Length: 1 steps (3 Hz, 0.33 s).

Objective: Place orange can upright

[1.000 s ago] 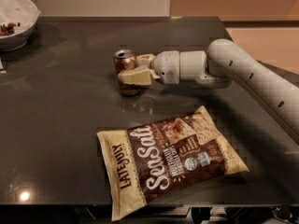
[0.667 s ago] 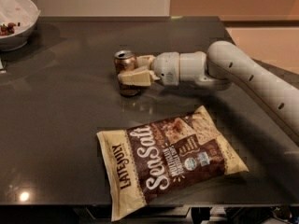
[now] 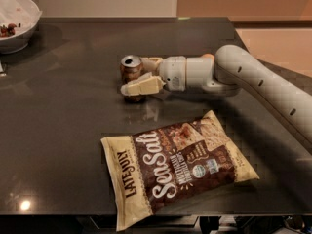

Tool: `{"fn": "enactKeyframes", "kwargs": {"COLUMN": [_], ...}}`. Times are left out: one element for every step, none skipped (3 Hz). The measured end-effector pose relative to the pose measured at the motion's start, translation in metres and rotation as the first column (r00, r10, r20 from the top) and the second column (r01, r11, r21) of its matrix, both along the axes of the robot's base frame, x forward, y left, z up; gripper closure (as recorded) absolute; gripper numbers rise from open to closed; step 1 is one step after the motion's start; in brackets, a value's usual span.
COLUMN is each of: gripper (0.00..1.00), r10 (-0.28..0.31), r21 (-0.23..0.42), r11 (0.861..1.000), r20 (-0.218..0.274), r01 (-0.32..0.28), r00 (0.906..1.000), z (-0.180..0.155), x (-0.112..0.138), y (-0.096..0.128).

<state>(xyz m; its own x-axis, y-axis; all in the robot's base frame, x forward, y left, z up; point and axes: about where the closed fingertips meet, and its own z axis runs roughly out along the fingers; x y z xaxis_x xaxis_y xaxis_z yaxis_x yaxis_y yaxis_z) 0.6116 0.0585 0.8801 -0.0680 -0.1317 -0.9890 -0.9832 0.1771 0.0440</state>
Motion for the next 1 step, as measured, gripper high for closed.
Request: {"fn": "enactKeyframes", "kwargs": {"gripper": [0.00], "r10": [0.000], "r21": [0.000], "r11": [1.000], "r20": [0.000], "r01": [0.000], "r00": [1.0000], "z": [0.0000], "x": [0.0000], "y": [0.0001]}}
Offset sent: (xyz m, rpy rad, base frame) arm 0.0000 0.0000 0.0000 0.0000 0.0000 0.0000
